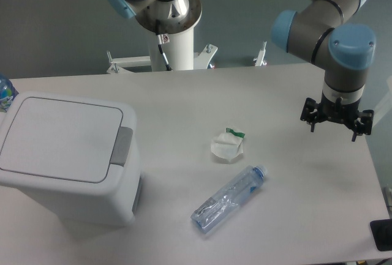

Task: Open the trash can
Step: 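Move the open gripper over to the grey tab on the trash can lid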

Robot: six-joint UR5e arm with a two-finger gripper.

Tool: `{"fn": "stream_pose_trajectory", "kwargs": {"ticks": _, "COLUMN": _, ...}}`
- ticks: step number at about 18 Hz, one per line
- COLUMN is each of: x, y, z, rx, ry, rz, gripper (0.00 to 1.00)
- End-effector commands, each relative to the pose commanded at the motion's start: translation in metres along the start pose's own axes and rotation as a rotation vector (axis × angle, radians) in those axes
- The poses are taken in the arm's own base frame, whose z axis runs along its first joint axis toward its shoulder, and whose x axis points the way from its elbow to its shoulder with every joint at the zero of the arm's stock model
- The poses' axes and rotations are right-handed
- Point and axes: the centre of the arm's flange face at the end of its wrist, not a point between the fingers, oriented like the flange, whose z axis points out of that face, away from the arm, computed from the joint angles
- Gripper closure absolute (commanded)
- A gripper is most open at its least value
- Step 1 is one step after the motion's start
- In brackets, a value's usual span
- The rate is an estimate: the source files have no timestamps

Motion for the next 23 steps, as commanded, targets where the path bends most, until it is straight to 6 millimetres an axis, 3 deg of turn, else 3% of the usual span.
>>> {"fn": "stream_pose_trajectory", "kwargs": {"ticks": 5, "x": 0.000, "y": -0.002, "z": -0.004, "rx": 0.021, "ry": 0.000, "rz": -0.005, "gripper": 0.00}}
{"fn": "stream_pose_trajectory", "kwargs": {"ticks": 9, "x": 0.004, "y": -0.004, "z": 0.007, "rx": 0.110, "ry": 0.049, "rz": -0.017, "gripper": 0.00}}
{"fn": "stream_pose_trajectory", "kwargs": {"ticks": 12, "x": 0.010, "y": 0.002, "z": 0.019, "rx": 0.237, "ry": 0.083, "rz": -0.148, "gripper": 0.00}}
{"fn": "stream_pose_trajectory", "kwargs": {"ticks": 15, "x": 0.018, "y": -0.009, "z": 0.016, "rx": 0.347, "ry": 0.149, "rz": -0.264, "gripper": 0.00}}
{"fn": "stream_pose_trajectory", "kwargs": {"ticks": 16, "x": 0.020, "y": -0.016, "z": 0.011, "rx": 0.371, "ry": 0.168, "rz": -0.316, "gripper": 0.00}}
{"fn": "stream_pose_trajectory", "kwargs": {"ticks": 18, "x": 0.020, "y": -0.031, "z": -0.018, "rx": 0.458, "ry": 0.206, "rz": -0.424, "gripper": 0.00}}
{"fn": "stream_pose_trajectory", "kwargs": {"ticks": 23, "x": 0.070, "y": -0.115, "z": -0.082, "rx": 0.546, "ry": 0.320, "rz": -0.586, "gripper": 0.00}}
